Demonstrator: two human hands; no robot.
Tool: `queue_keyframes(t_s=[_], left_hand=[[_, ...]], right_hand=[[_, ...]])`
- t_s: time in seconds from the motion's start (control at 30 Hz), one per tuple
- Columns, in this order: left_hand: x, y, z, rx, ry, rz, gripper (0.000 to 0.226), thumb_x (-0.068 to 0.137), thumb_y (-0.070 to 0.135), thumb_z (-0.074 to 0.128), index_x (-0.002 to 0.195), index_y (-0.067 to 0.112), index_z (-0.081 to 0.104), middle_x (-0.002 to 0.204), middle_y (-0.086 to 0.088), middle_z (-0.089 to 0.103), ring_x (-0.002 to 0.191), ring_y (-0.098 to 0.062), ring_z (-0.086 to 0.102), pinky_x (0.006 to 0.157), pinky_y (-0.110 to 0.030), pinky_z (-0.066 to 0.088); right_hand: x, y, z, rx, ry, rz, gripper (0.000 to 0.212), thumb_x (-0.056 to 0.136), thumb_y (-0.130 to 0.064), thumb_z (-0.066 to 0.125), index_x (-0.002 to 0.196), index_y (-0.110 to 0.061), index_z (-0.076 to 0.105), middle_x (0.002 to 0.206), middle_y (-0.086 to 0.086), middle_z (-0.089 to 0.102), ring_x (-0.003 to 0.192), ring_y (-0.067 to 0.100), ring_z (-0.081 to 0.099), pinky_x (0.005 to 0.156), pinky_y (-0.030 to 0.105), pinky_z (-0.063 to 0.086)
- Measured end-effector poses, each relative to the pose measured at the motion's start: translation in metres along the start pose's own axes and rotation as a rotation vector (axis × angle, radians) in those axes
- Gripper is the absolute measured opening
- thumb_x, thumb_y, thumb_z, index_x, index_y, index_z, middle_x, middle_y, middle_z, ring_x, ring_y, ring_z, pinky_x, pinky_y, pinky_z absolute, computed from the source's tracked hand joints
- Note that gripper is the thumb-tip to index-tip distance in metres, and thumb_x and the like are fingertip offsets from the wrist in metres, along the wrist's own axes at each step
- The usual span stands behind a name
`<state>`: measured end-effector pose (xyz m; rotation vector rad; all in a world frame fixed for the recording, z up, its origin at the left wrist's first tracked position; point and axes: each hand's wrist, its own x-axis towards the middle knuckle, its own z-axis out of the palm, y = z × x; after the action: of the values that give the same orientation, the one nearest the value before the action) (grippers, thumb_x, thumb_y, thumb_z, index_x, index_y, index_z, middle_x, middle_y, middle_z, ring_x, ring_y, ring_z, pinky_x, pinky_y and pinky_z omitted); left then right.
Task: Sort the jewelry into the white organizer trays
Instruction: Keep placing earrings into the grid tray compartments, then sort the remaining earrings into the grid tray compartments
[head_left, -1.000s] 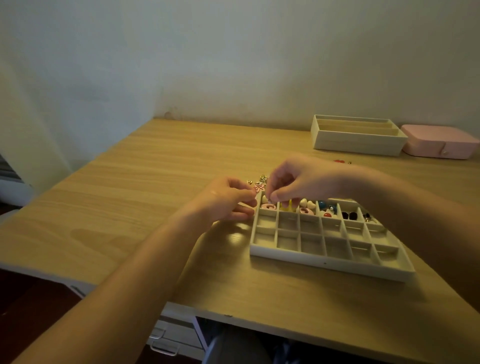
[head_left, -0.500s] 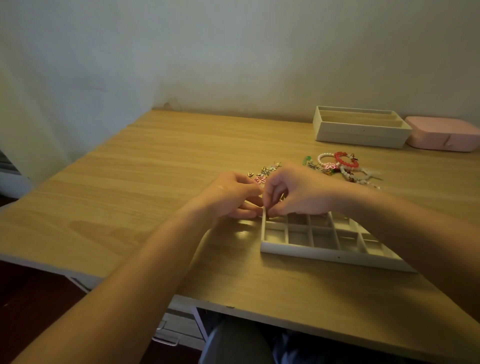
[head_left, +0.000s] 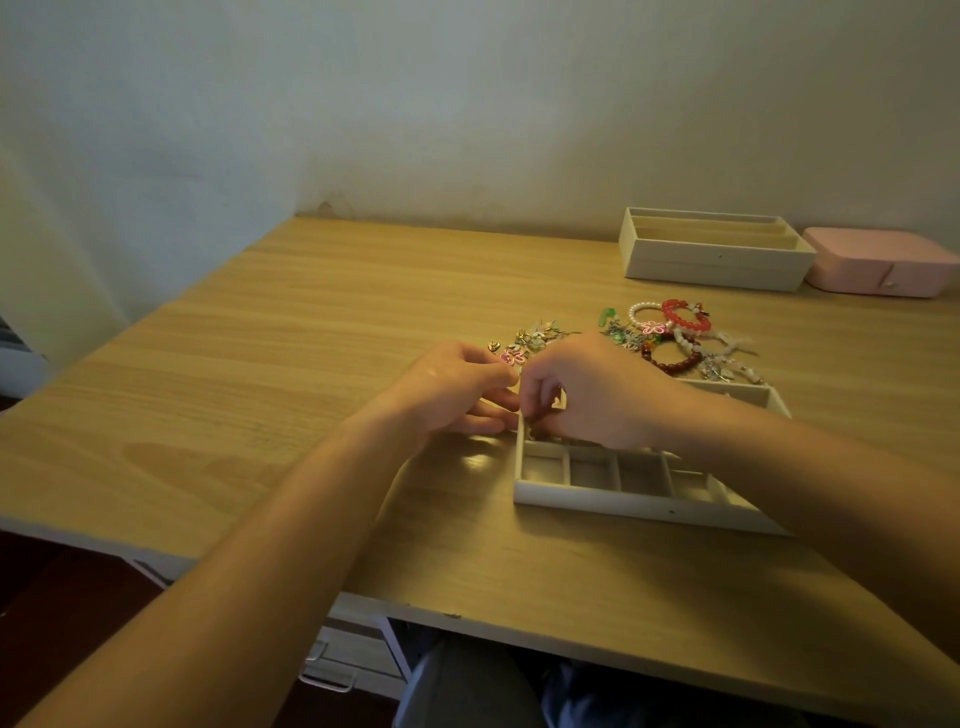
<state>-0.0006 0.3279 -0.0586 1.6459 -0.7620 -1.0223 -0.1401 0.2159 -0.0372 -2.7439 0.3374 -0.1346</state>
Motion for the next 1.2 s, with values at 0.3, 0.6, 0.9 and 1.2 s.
queue_keyframes(t_s=[0.3,0.6,0.9,1.2], left_hand=[[0.003,-0.001,-0.002,0.003,0.001,-0.002,0.006,0.096,0.013,0.061,0.092,0.012,0.064,0.092,-0.018,0.071,0.070,-0.020,0.073,0.052,-0.020,0.056],[0.001,0.001,-0.003,-0.003,0.001,-0.010,0.005,0.098,0.013,0.060,0.098,0.009,0.063,0.088,-0.015,0.071,0.068,-0.021,0.072,0.050,-0.020,0.055],[0.019,0.003,-0.009,0.090,0.260,0.103,0.014,0.091,0.003,0.065,0.084,0.015,0.066,0.078,-0.006,0.066,0.053,-0.014,0.060,0.042,-0.023,0.046],[0.079,0.019,-0.005,0.501,0.446,0.246,0.016,0.089,0.012,0.067,0.089,0.029,0.069,0.084,0.008,0.066,0.072,-0.004,0.061,0.066,-0.021,0.046]], right_hand=[[0.000,0.000,0.001,-0.036,0.057,0.001,0.022,0.080,-0.016,0.083,0.088,-0.029,0.068,0.081,-0.016,0.069,0.081,0.005,0.066,0.074,0.042,0.059],[0.001,0.001,-0.004,-0.053,0.038,0.005,0.017,0.082,-0.012,0.080,0.091,-0.025,0.073,0.084,-0.015,0.070,0.082,0.004,0.066,0.077,0.037,0.058],[0.010,0.027,-0.024,0.067,0.226,0.195,0.024,0.099,-0.008,0.056,0.108,-0.026,0.070,0.100,-0.010,0.067,0.093,0.006,0.062,0.080,0.028,0.054],[0.046,0.074,-0.035,0.081,0.250,0.350,0.016,0.099,-0.015,0.064,0.108,-0.023,0.074,0.098,-0.007,0.065,0.087,0.006,0.058,0.075,0.023,0.047]])
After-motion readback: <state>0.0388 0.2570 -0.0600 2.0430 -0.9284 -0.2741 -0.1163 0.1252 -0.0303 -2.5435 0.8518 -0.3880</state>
